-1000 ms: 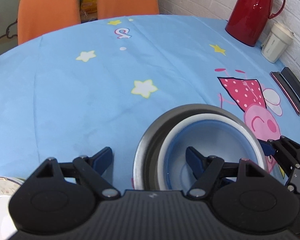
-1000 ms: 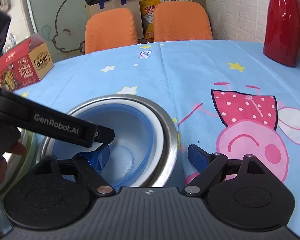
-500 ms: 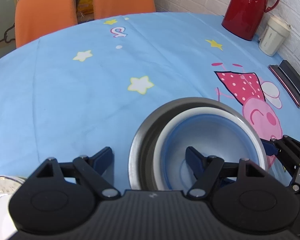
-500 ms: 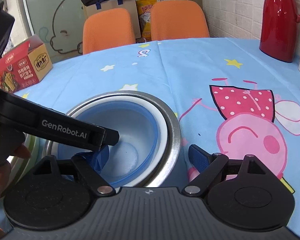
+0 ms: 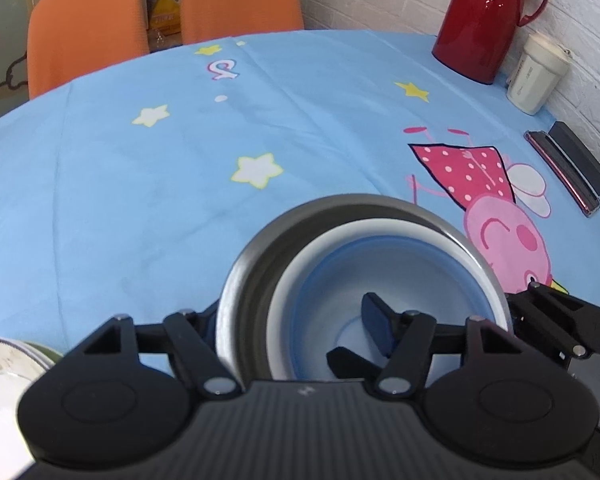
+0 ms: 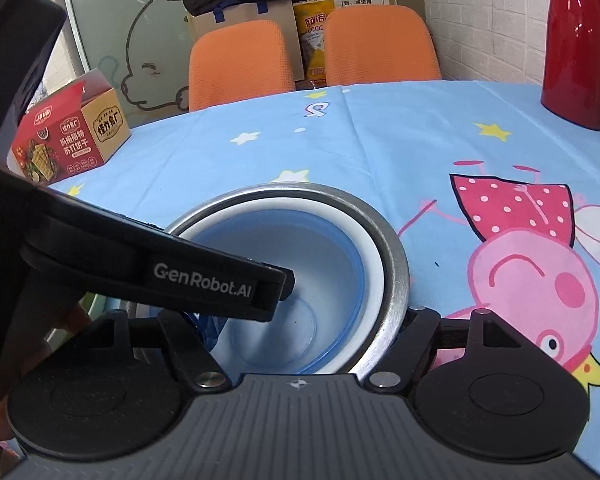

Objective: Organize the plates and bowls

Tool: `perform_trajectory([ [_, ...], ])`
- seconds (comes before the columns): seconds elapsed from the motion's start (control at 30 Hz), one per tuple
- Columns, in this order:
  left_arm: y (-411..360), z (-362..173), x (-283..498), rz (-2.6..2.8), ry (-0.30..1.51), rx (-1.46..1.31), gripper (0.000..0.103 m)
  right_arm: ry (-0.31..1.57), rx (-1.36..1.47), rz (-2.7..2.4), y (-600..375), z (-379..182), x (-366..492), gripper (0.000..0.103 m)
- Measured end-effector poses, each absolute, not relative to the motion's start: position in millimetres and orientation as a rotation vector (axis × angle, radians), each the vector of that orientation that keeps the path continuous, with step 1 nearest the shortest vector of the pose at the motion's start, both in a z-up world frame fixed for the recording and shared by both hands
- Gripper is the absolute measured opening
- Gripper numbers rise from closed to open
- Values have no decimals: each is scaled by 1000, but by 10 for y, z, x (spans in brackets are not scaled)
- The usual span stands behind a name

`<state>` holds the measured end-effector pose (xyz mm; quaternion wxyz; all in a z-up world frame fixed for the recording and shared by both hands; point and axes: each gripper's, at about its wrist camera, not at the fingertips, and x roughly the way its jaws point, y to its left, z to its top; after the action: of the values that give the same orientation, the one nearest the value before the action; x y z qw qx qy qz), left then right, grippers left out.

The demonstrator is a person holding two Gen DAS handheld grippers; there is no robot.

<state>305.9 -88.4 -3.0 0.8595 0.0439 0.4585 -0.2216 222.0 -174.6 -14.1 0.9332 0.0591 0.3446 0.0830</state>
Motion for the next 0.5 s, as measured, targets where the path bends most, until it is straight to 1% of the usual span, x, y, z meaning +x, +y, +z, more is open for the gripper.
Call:
perform_trajectory([
  [0.13,-886,30,3038,-483,973,56,64,705,105,146,-1730,-75,2178,61],
  [0.3,-821,278,2937,-496,917,31,64,665,69,129,-1693,126,2101,62],
  [0.4,-658,464,2839,-484,869,18,64,621,44,135,-1571,297,2032,63],
  [0.5,-336,630,2711,-435,827,8,64,581,22,174,-1346,435,1974,63],
])
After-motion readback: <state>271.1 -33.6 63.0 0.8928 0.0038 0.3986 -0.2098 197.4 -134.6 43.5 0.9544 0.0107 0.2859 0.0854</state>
